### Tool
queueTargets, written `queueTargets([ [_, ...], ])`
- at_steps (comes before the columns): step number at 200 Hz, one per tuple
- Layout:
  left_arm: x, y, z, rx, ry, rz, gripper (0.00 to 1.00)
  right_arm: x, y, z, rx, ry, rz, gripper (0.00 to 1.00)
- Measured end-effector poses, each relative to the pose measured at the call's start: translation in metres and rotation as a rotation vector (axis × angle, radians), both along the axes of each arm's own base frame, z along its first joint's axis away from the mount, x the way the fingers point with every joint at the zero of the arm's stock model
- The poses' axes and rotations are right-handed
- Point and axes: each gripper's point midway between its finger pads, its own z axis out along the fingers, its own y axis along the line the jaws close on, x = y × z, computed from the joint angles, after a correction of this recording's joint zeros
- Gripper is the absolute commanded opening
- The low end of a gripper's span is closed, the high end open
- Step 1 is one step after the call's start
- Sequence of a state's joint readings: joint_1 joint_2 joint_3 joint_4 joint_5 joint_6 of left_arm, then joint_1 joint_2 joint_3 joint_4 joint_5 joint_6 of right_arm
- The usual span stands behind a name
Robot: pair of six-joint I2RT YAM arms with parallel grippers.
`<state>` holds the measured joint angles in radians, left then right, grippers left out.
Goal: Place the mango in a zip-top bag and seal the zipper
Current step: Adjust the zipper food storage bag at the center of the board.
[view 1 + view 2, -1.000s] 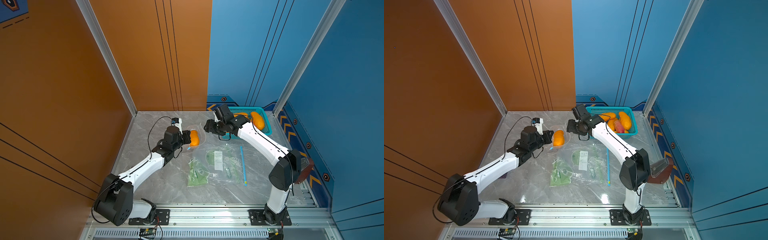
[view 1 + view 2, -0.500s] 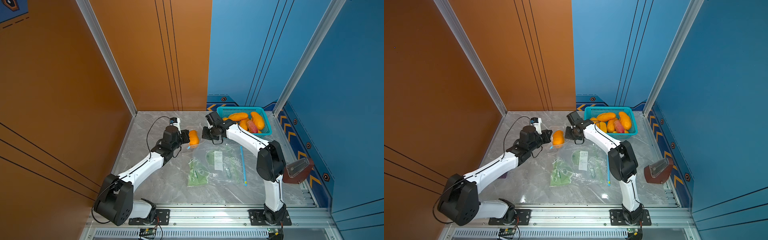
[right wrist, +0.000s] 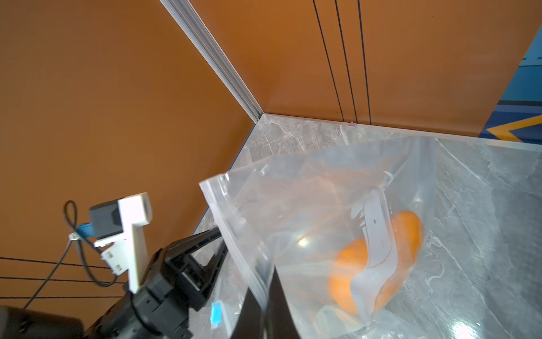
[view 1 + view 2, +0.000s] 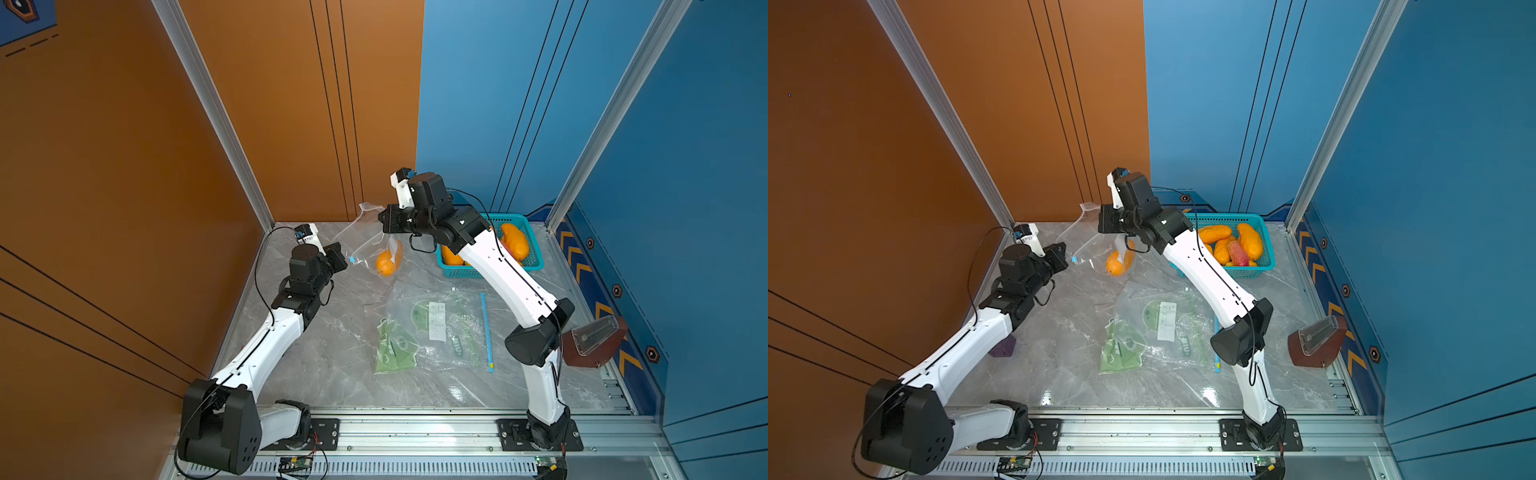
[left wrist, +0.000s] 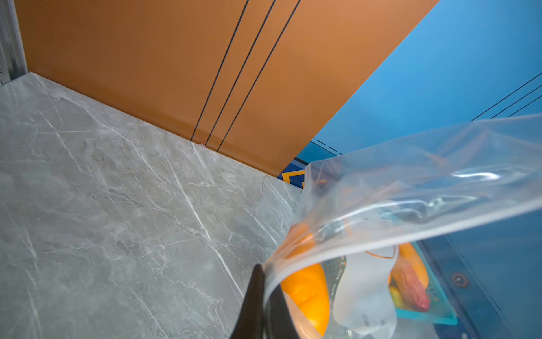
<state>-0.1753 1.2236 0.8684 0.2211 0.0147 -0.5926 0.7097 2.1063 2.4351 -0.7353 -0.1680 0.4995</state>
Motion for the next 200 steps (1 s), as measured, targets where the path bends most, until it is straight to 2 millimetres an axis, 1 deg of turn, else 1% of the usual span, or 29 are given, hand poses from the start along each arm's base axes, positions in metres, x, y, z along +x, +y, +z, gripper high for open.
queueTargets([
  [8, -0.002, 0.001, 0.004, -0.002, -0.01, 0.002, 0.0, 0.006, 0.001, -0.016, -0.023, 0.024, -0.003, 0.0],
  [14, -0.003, 0.002, 0.007, -0.002, -0.014, 0.002, 0.0, 0.011, 0.002, -0.032, -0.045, 0.049, -0.008, 0.0],
  [34, -0.003, 0.0, 0.009, -0.004, -0.014, -0.009, 0.0, 0.022, 0.003, -0.077, -0.106, 0.123, -0.018, 0.0],
  [39, -0.004, -0.002, 0.009, -0.004, -0.011, -0.014, 0.0, 0.024, 0.003, -0.086, -0.12, 0.139, -0.021, 0.02],
  [47, -0.005, -0.004, 0.007, -0.003, -0.004, -0.022, 0.0, 0.025, 0.001, -0.099, -0.14, 0.164, -0.023, 0.06],
  [55, -0.005, -0.007, 0.007, -0.001, 0.0, -0.032, 0.0, 0.025, 0.0, -0.108, -0.156, 0.182, -0.025, 0.12],
  [62, -0.006, -0.011, 0.005, 0.001, 0.006, -0.042, 0.0, 0.025, -0.002, -0.112, -0.164, 0.194, -0.028, 0.24],
  [66, -0.007, -0.014, 0.005, 0.002, 0.009, -0.05, 0.0, 0.024, -0.003, -0.114, -0.173, 0.196, -0.025, 0.29],
  [70, -0.007, -0.017, 0.003, 0.004, 0.015, -0.058, 0.0, 0.024, -0.004, -0.116, -0.176, 0.202, -0.027, 0.32],
  [87, -0.007, -0.028, -0.003, 0.009, 0.036, -0.087, 0.0, 0.026, -0.008, -0.118, -0.188, 0.199, -0.025, 0.45],
  [104, -0.005, -0.038, -0.013, 0.014, 0.063, -0.11, 0.0, 0.027, -0.018, -0.12, -0.209, 0.199, -0.026, 0.54],
  [118, -0.003, -0.046, -0.024, 0.019, 0.089, -0.128, 0.0, 0.026, -0.033, -0.121, -0.234, 0.204, -0.031, 0.61],
  [133, -0.002, -0.055, -0.035, 0.025, 0.119, -0.15, 0.0, 0.023, -0.052, -0.114, -0.249, 0.202, -0.042, 0.65],
  [150, -0.001, -0.067, -0.043, 0.032, 0.145, -0.176, 0.0, 0.018, -0.079, -0.095, -0.252, 0.181, -0.067, 0.71],
  [175, 0.001, -0.079, -0.047, 0.035, 0.159, -0.203, 0.0, 0.012, -0.121, -0.056, -0.246, 0.114, -0.117, 0.73],
  [188, 0.002, -0.083, -0.047, 0.035, 0.159, -0.21, 0.0, 0.014, -0.146, -0.041, -0.254, 0.085, -0.164, 0.73],
  [193, 0.002, -0.084, -0.046, 0.033, 0.159, -0.212, 0.0, 0.016, -0.154, -0.038, -0.255, 0.081, -0.179, 0.73],
  [200, 0.001, -0.085, -0.046, 0.031, 0.158, -0.213, 0.0, 0.022, -0.171, -0.036, -0.266, 0.077, -0.215, 0.73],
])
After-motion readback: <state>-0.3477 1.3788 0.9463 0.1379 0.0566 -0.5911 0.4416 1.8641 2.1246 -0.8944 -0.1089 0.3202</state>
